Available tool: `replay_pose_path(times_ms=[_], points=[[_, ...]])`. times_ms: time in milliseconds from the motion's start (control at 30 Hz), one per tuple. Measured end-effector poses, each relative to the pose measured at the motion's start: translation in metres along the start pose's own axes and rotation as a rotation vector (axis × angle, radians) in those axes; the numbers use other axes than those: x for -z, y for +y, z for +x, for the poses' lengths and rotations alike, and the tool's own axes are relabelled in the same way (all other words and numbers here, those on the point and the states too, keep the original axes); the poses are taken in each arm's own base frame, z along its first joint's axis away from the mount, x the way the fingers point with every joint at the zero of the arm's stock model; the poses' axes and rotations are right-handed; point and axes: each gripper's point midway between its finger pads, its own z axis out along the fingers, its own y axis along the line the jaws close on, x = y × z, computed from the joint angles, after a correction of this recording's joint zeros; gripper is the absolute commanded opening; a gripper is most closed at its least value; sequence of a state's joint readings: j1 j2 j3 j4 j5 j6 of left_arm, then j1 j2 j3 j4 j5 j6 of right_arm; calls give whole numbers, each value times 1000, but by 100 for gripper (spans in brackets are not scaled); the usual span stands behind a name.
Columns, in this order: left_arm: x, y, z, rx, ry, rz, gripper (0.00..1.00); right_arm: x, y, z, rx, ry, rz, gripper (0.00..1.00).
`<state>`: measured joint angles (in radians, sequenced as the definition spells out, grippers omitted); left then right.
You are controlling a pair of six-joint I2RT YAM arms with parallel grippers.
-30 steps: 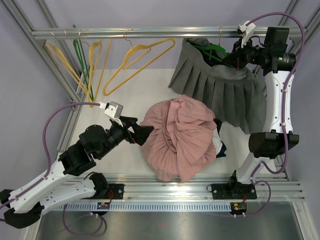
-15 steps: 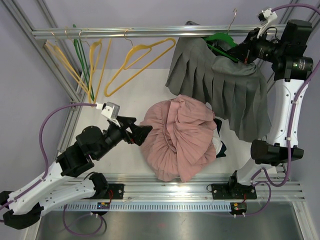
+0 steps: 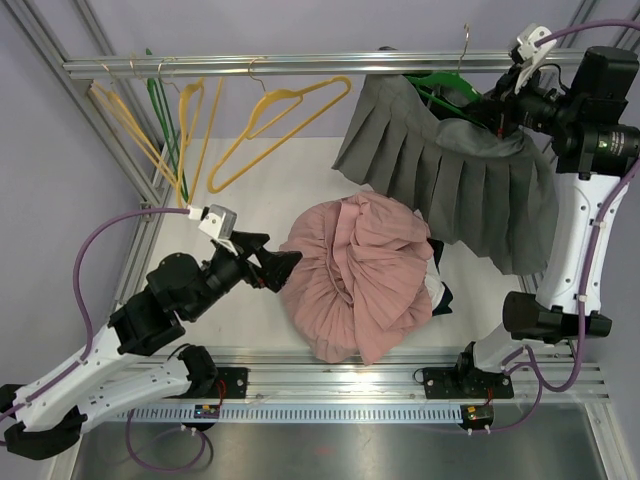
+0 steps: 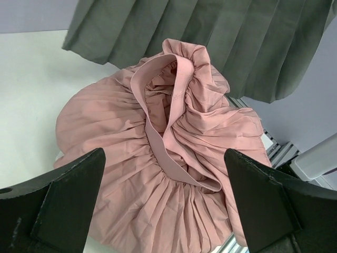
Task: Remove the skirt from the hanger
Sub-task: Grab a hanger with the skirt on it with the right arm, then pass the hanger from the right arm to the left
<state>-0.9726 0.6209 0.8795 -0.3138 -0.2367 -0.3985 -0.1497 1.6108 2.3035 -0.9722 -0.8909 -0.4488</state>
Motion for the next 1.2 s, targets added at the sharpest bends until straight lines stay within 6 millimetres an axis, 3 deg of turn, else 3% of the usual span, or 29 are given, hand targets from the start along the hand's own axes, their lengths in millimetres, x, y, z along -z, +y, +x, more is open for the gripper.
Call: replay_pose_path(times_ms=[200, 400, 567, 767, 967, 1200], points=[[2, -5, -10, -94, -17, 37, 99, 20, 9, 10, 190, 66, 17, 0], [-13, -31, -26, -296, -30, 164, 99, 27, 22, 49, 324, 162, -39, 0], [-44, -60, -40, -495, -50, 295, 99, 28, 31, 78, 402, 208, -104, 0], [-101, -89, -52, -690, -68, 397, 99, 28, 46, 81, 491, 165, -170, 0], [-157, -111, -74, -781, -143, 498, 83, 35, 67, 71, 599, 88, -215, 0], [-210, -124, -66, -822, -142, 597, 51, 41, 84, 64, 655, 32, -243, 0]])
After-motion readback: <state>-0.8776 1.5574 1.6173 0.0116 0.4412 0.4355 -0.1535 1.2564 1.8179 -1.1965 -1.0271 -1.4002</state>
